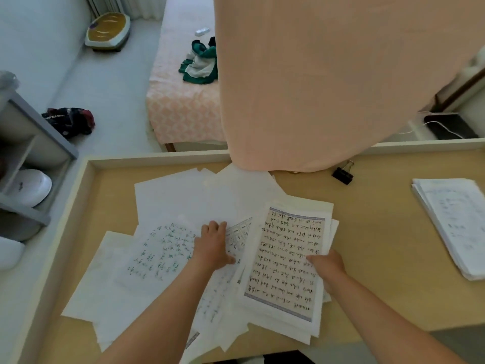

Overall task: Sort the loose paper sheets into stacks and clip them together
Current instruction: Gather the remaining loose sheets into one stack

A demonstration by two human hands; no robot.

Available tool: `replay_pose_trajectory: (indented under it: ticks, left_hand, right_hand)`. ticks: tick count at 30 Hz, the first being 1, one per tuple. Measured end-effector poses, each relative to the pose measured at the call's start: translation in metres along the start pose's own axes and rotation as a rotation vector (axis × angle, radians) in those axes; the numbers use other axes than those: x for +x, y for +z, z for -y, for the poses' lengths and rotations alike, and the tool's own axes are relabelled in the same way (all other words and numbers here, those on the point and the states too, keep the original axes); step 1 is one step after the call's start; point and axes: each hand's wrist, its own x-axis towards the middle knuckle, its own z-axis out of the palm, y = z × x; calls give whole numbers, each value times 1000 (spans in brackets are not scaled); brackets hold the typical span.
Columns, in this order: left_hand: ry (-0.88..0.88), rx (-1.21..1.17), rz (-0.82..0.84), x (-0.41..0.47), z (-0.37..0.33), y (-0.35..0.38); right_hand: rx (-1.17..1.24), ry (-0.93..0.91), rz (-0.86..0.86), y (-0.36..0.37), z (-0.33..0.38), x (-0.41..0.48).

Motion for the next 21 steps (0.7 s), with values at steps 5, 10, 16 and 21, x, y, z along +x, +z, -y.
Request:
replay_pose_trajectory:
  ticks: [5, 10, 16, 21]
  left_hand:
    - [176, 213, 23, 7, 16, -11]
    - [309, 357, 127, -1, 50, -21]
    - [270, 516, 161, 3, 65, -28]
    - [79, 189, 145, 0, 72, -47]
  right_hand:
    - [-93, -109, 82, 7, 5, 7]
    - [-195, -206, 168, 19, 16, 13]
    - [-267, -189, 191, 32, 17, 24]
    - [-288, -209, 210, 39, 22, 25]
